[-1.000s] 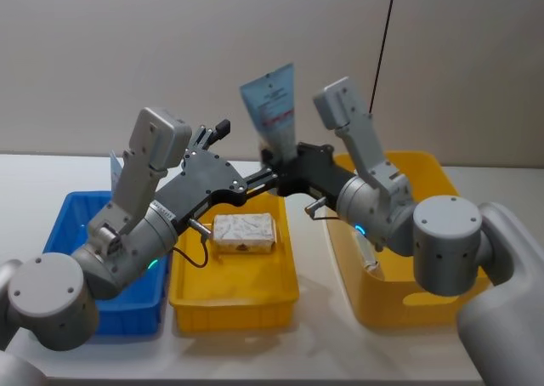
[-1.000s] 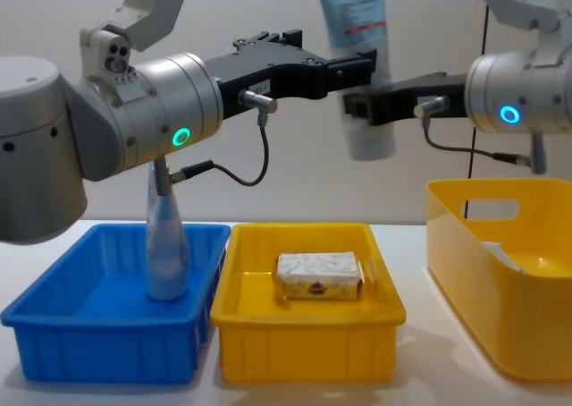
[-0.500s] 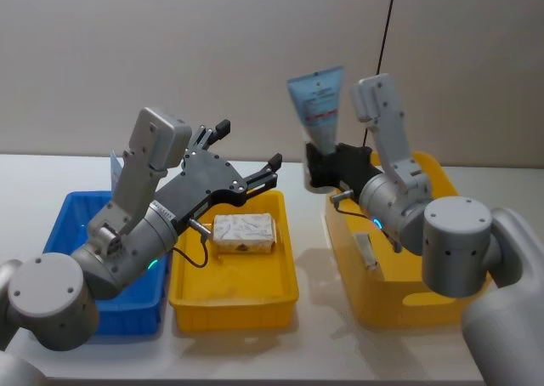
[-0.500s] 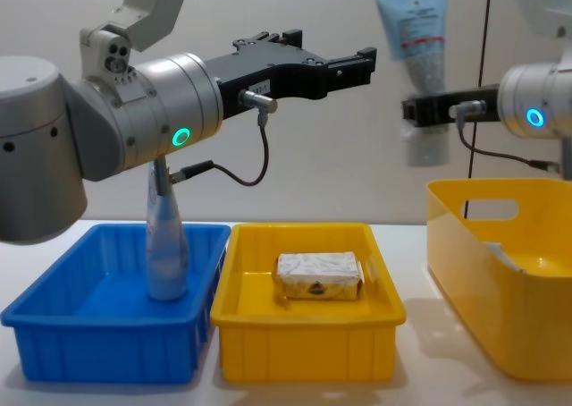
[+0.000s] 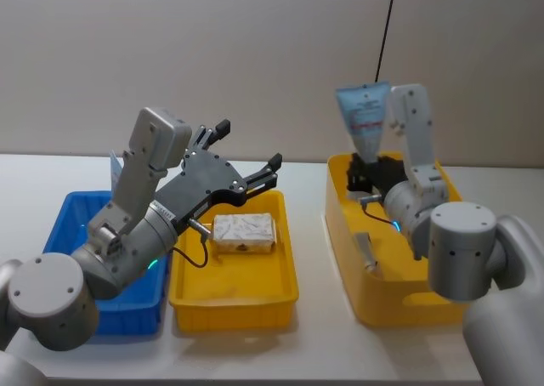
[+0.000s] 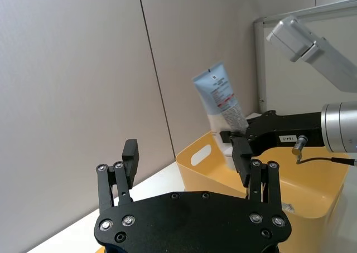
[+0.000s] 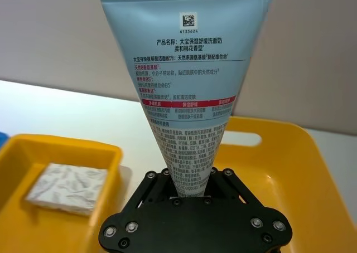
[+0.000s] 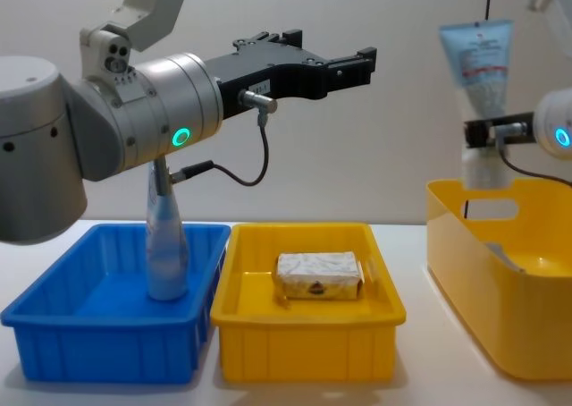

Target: Bimanual collaborative sorting of washing and personal care products

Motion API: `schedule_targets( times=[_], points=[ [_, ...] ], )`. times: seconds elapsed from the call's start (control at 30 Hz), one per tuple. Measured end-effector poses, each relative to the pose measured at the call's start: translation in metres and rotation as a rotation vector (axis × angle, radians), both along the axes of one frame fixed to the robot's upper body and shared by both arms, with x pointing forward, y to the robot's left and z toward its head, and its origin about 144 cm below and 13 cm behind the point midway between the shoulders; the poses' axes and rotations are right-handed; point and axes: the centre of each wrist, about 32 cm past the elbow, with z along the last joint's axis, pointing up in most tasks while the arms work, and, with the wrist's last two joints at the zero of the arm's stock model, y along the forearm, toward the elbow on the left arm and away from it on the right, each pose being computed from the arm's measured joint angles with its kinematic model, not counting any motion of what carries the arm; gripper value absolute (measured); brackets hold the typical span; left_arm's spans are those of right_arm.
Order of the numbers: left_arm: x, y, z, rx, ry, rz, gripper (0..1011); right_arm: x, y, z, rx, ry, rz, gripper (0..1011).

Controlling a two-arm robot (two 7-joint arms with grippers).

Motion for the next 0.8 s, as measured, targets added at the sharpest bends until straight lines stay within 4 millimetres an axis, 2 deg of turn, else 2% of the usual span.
schedule_targets(
  times=[0.2, 0.27, 0.4, 0.43, 0.57, 0.6, 0.67, 0.8],
  points=[
    [0.000, 0.000, 0.000, 0.000, 0.000, 0.000, 1001, 0.004, -0.004, -0.005, -0.005, 0.036, -0.085, 156],
    [0.000, 0.000, 0.000, 0.000, 0.000, 0.000, 1001, 0.006, -0.007, -0.007, -0.006, 0.053, -0.126, 190],
    [0.000, 0.000, 0.000, 0.000, 0.000, 0.000, 1001, 0.010, -0.011, -0.012, -0.011, 0.091, -0.187, 306],
    [0.000, 0.000, 0.000, 0.000, 0.000, 0.000, 1001, 0.012, -0.013, -0.013, -0.012, 0.108, -0.212, 371],
    [0.000, 0.000, 0.000, 0.000, 0.000, 0.000, 1001, 0.016, -0.017, -0.018, -0.014, 0.150, -0.260, 485],
    [0.000, 0.000, 0.000, 0.000, 0.000, 0.000, 1001, 0.017, -0.019, -0.020, -0.016, 0.167, -0.277, 545],
    [0.000, 0.000, 0.000, 0.000, 0.000, 0.000, 1001, 0.018, -0.020, -0.021, -0.018, 0.179, -0.288, 578],
    [0.000, 0.000, 0.000, 0.000, 0.000, 0.000, 1001, 0.020, -0.023, -0.024, -0.020, 0.203, -0.312, 713]
  ],
)
